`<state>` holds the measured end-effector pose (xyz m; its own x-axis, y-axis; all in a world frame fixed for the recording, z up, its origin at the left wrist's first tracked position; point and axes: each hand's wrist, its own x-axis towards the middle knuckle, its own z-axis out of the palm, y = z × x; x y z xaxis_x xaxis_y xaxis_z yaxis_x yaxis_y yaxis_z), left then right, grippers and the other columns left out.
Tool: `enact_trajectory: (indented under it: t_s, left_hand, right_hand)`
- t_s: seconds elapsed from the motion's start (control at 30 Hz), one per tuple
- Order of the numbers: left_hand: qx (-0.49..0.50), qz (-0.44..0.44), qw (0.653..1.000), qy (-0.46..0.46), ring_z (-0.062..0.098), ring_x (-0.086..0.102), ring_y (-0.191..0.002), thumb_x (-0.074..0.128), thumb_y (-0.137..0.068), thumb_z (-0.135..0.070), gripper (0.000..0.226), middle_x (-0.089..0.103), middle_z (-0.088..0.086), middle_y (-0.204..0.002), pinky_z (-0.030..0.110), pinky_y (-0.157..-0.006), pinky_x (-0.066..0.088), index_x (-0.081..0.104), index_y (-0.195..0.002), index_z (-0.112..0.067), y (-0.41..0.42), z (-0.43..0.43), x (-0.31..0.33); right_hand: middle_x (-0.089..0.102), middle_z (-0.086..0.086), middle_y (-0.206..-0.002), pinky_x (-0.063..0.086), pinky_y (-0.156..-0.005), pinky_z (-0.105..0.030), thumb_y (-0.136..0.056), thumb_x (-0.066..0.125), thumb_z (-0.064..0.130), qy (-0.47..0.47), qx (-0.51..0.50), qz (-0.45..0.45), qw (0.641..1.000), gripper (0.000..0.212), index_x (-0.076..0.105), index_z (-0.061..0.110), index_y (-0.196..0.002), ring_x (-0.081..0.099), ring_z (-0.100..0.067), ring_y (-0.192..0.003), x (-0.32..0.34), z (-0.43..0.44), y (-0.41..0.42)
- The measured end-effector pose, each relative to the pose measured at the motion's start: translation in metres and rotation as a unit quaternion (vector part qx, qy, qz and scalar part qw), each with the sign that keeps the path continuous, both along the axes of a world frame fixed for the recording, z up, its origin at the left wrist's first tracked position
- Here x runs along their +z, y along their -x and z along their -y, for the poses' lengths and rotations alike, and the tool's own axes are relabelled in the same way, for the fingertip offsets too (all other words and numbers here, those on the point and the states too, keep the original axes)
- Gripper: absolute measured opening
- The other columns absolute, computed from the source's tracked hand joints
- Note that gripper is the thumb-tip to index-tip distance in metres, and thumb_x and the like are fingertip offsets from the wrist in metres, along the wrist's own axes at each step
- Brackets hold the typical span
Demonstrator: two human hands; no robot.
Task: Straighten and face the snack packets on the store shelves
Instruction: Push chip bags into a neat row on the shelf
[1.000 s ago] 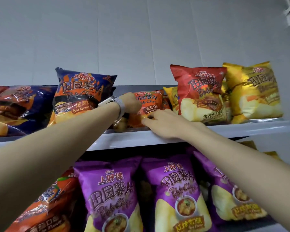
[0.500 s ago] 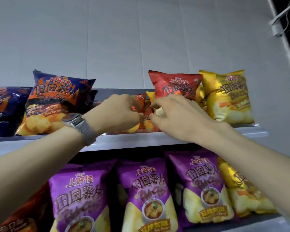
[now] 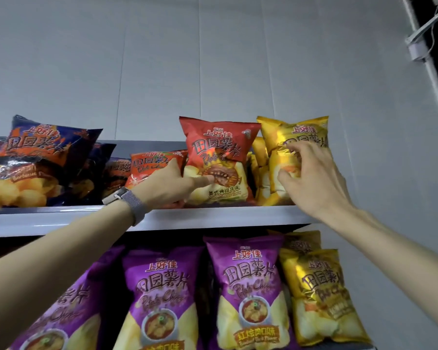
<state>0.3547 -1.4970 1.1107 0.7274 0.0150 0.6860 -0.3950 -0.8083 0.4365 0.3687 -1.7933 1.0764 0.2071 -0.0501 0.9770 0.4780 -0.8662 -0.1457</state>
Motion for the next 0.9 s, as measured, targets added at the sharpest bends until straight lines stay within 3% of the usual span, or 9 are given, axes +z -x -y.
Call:
enact_trajectory:
  t_s: [0.1, 0.23, 0.37, 0.47, 0.53, 0.63, 0.73, 0.83, 0.9]
  left_hand:
    - [-0.066, -0.017, 0.996, 0.058, 0.02, 0.078, -0.097, 0.079, -0.05, -0.093, 0.098, 0.08, -0.008, -0.107, 0.051, -0.093, 0.061, 0.067, -0.123, -0.029, -0.03, -0.005, 0.005]
    - [-0.14, -0.035, 0.985, 0.089, 0.02, 0.078, -0.1, 0.087, -0.064, -0.075, 0.081, 0.082, -0.004, -0.107, 0.042, -0.098, 0.058, 0.075, -0.121, -0.018, -0.017, 0.016, 0.007]
    - [-0.211, 0.004, 0.97, 0.119, 0.014, 0.08, -0.088, 0.083, -0.087, -0.037, 0.038, 0.082, -0.001, -0.101, 0.02, -0.07, 0.059, 0.073, -0.117, -0.017, -0.012, 0.032, 0.008]
    - [-0.224, -0.004, 0.963, 0.152, 0.021, 0.08, -0.093, 0.087, -0.081, -0.042, 0.051, 0.082, 0.003, -0.106, 0.029, -0.078, 0.061, 0.072, -0.122, -0.015, -0.015, 0.04, 0.007]
    - [-0.208, 0.003, 0.961, 0.18, 0.02, 0.081, -0.086, 0.092, -0.076, -0.04, 0.05, 0.083, 0.002, -0.099, 0.029, -0.074, 0.062, 0.074, -0.115, -0.014, -0.019, 0.042, 0.008]
    - [-0.169, 0.059, 0.959, 0.222, 0.008, 0.077, -0.065, 0.095, -0.073, -0.033, 0.037, 0.08, -0.006, -0.078, 0.02, -0.056, 0.058, 0.071, -0.097, -0.018, -0.018, 0.04, 0.013]
    - [-0.169, 0.102, 0.946, 0.257, 0.012, 0.079, -0.069, 0.096, -0.072, -0.032, 0.035, 0.082, -0.005, -0.082, 0.024, -0.059, 0.061, 0.074, -0.095, -0.018, -0.01, 0.028, 0.024]
    - [-0.186, 0.153, 0.92, 0.309, 0.019, 0.081, -0.079, 0.097, -0.069, -0.032, 0.051, 0.083, 0.001, -0.093, 0.031, -0.065, 0.065, 0.075, -0.11, -0.012, 0.003, 0.004, 0.04]
    - [-0.189, 0.186, 0.902, 0.341, 0.023, 0.081, -0.081, 0.099, -0.066, -0.035, 0.07, 0.082, 0.006, -0.101, 0.035, -0.062, 0.065, 0.07, -0.123, -0.008, 0.015, -0.012, 0.049]
  right_hand:
    - [0.028, -0.004, -0.163, 0.036, -0.117, -0.05, -0.09, 0.069, 0.045, -0.058, 0.029, -0.027, 0.998, 0.086, 0.025, 0.017, -0.159, 0.028, -0.028, -0.147, -0.001, 0.026, -0.02]
    - [0.012, 0.0, -0.169, 0.027, -0.123, -0.053, -0.085, 0.073, 0.061, -0.102, 0.093, -0.087, 0.987, 0.112, 0.003, 0.023, -0.164, 0.02, -0.029, -0.154, -0.006, 0.052, -0.037]
    - [0.032, 0.0, -0.168, 0.029, -0.123, -0.052, -0.068, 0.076, 0.078, -0.162, 0.201, -0.202, 0.945, 0.135, -0.003, 0.029, -0.165, 0.037, -0.029, -0.15, -0.002, 0.067, -0.042]
    - [0.046, 0.002, -0.159, 0.032, -0.122, -0.05, -0.044, 0.081, 0.088, -0.165, 0.234, -0.242, 0.927, 0.155, 0.008, 0.025, -0.165, 0.046, -0.024, -0.144, 0.002, 0.077, -0.048]
    - [0.058, 0.004, -0.148, 0.039, -0.119, -0.047, -0.04, 0.088, 0.084, -0.155, 0.248, -0.252, 0.923, 0.15, 0.024, 0.023, -0.161, 0.056, -0.02, -0.134, 0.005, 0.081, -0.052]
    - [0.069, 0.007, -0.128, 0.049, -0.103, -0.033, -0.045, 0.095, 0.064, -0.133, 0.277, -0.242, 0.92, 0.12, 0.046, 0.023, -0.147, 0.065, -0.013, -0.117, 0.01, 0.079, -0.049]
    - [0.073, 0.01, -0.121, 0.053, -0.098, -0.031, -0.041, 0.099, 0.061, -0.114, 0.289, -0.219, 0.925, 0.112, 0.056, 0.026, -0.138, 0.068, -0.011, -0.112, 0.014, 0.071, -0.046]
    - [0.077, 0.011, -0.114, 0.054, -0.101, -0.034, -0.042, 0.097, 0.057, -0.096, 0.314, -0.224, 0.918, 0.091, 0.065, 0.027, -0.122, 0.071, -0.01, -0.108, 0.015, 0.053, -0.046]
    - [0.077, 0.011, -0.114, 0.053, -0.105, -0.038, -0.036, 0.099, 0.066, -0.088, 0.326, -0.238, 0.911, 0.099, 0.065, 0.027, -0.121, 0.072, -0.01, -0.108, 0.018, 0.037, -0.047]
